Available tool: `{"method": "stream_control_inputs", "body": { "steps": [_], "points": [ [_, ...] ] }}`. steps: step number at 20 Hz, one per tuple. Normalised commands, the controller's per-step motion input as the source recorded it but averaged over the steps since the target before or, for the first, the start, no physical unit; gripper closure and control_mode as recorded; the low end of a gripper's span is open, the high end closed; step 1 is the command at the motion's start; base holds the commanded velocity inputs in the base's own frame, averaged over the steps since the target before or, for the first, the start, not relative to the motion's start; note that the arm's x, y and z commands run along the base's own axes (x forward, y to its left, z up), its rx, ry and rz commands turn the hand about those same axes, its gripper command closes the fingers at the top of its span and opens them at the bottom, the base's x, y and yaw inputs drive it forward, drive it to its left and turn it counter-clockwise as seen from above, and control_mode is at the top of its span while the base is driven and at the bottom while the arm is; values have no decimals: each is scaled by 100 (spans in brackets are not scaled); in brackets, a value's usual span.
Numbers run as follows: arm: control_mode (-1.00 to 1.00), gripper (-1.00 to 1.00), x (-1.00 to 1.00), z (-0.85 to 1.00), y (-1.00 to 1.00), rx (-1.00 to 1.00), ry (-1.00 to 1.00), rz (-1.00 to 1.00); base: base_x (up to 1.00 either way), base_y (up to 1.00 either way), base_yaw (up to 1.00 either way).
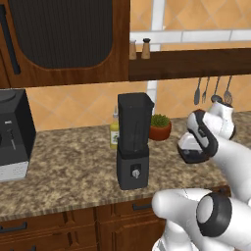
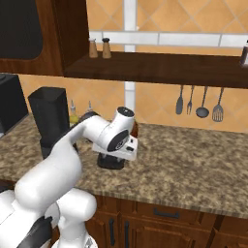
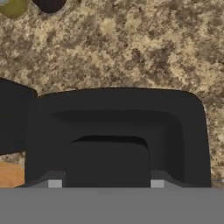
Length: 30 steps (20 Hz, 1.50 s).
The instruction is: Close the lid blender by securely placing the lid on top.
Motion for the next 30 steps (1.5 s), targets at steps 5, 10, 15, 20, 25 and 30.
{"method": "stream_control_inputs", "body": {
  "steps": [5,10,15,20,25,30],
  "points": [
    [-100,100,-36,100,25,1,-6,0,0,0,0],
    [-100,100,-55,100,17,3,-12,0,0,0,0],
    [-100,100,-37,100,48,4,-10,0,0,0,0],
    [-100,100,-1,96,75,3,-1,-2,0,0,0],
    [-100,100,0,84,71,2,0,-4,0,0,0],
    [-100,100,6,42,61,2,0,-3,0,0,0]
  ]
}}
